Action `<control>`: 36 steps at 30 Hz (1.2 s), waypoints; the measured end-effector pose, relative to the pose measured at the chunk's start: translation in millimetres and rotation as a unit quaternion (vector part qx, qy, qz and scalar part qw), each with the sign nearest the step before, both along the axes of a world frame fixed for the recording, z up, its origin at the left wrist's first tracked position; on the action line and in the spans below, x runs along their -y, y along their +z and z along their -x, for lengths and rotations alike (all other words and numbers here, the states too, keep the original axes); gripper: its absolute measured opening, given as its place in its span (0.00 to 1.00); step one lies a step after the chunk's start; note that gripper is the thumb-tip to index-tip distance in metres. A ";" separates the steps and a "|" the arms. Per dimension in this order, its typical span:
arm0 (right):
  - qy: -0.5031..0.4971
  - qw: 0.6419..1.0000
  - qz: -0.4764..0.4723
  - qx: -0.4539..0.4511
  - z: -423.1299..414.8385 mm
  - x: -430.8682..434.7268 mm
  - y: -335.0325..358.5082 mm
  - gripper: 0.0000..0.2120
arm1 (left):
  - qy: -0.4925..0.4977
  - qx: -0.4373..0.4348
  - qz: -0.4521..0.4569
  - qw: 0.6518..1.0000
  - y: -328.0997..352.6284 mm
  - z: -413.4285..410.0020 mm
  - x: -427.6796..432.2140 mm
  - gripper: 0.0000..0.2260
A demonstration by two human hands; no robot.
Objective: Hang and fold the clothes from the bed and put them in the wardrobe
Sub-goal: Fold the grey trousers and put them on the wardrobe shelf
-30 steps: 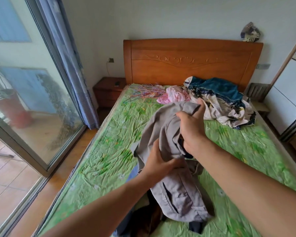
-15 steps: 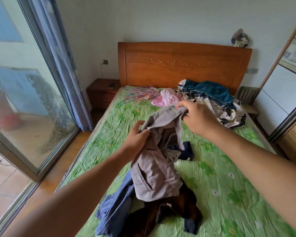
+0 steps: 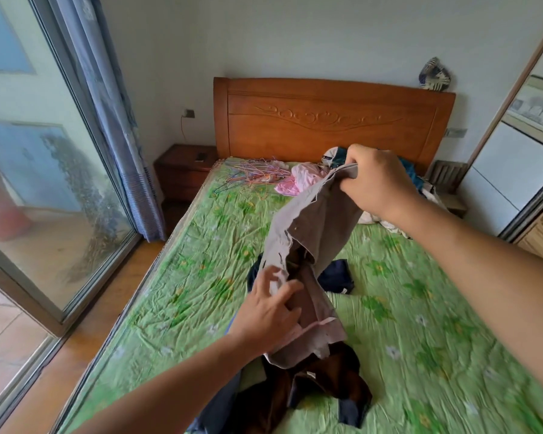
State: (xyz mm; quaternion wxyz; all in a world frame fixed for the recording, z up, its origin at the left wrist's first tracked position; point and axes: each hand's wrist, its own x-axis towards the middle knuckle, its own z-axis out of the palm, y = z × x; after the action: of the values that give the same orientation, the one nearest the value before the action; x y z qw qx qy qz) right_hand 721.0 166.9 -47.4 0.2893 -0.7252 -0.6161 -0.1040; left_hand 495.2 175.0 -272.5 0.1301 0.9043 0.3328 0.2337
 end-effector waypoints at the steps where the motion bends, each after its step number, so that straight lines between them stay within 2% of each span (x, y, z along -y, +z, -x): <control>1: 0.004 1.000 0.000 -0.015 -1.4 2.4 2.5 0.05 | -0.006 -0.057 0.020 0.998 -9.5 3.3 0.6 0.22; 4: 0.007 0.999 0.008 -0.033 -6.1 8.9 5.9 0.05 | -0.003 -0.190 0.074 0.979 -28.9 11.9 -8.2 0.34; 8: -0.004 0.999 -0.001 -0.041 -14.9 15.8 5.5 0.08 | -0.005 -0.267 0.055 0.962 -37.7 14.9 -22.6 0.41; 12: -0.024 0.998 -0.025 -0.054 -27.0 21.4 6.2 0.08 | 0.013 -0.285 0.053 0.957 -44.8 18.8 -25.7 0.44; 16: -0.050 0.997 -0.029 -0.051 -38.5 29.1 -2.0 0.10 | 0.030 -0.226 0.026 0.973 -40.7 25.3 -40.8 0.32; 18: -0.067 0.996 -0.015 -0.054 -46.8 31.4 -10.1 0.10 | 0.016 -0.204 0.004 0.979 -34.2 32.5 -53.0 0.36; 20: -0.084 0.994 -0.008 -0.062 -57.5 34.0 -16.9 0.10 | 0.000 -0.218 -0.009 0.976 -30.3 44.5 -67.6 0.45; 21: -0.092 0.994 -0.007 -0.065 -62.7 36.3 -19.7 0.11 | -0.007 -0.233 -0.018 0.972 -29.5 51.0 -73.9 0.46; 23: -0.106 0.992 -0.003 -0.063 -71.3 41.6 -24.6 0.12 | -0.011 -0.236 -0.039 0.971 -26.2 61.5 -82.0 0.37; 25: -0.116 0.992 0.013 -0.048 -75.9 47.0 -29.4 0.15 | 0.010 -0.198 -0.027 0.980 -19.7 65.7 -89.2 0.21; 27: -0.124 0.992 0.028 -0.024 -78.3 52.3 -32.1 0.17 | 0.025 -0.118 0.038 0.992 -4.5 64.1 -95.0 0.13; 29: -0.137 0.990 0.035 -0.004 -82.2 58.2 -30.7 0.20 | 0.031 0.011 0.103 0.994 16.4 60.9 -102.0 0.13; 31: -0.154 0.987 0.036 0.009 -88.2 65.5 -26.1 0.21 | 0.050 0.105 0.134 0.984 39.9 58.0 -112.6 0.11; 33: -0.156 0.987 0.042 0.009 -93.1 73.3 -20.7 0.22 | 0.092 0.147 0.177 0.969 65.2 55.4 -124.8 0.08; 36: -0.125 0.990 0.058 0.021 -93.3 84.7 -9.4 0.20 | 0.137 0.214 0.168 0.952 105.2 49.2 -145.2 0.14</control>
State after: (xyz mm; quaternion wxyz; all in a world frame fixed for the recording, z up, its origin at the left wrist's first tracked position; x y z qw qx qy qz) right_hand 814.3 82.2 -56.7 0.2181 -0.8099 -0.5314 -0.1184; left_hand 446.0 320.2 -167.3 0.3150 0.7437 0.4524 0.3782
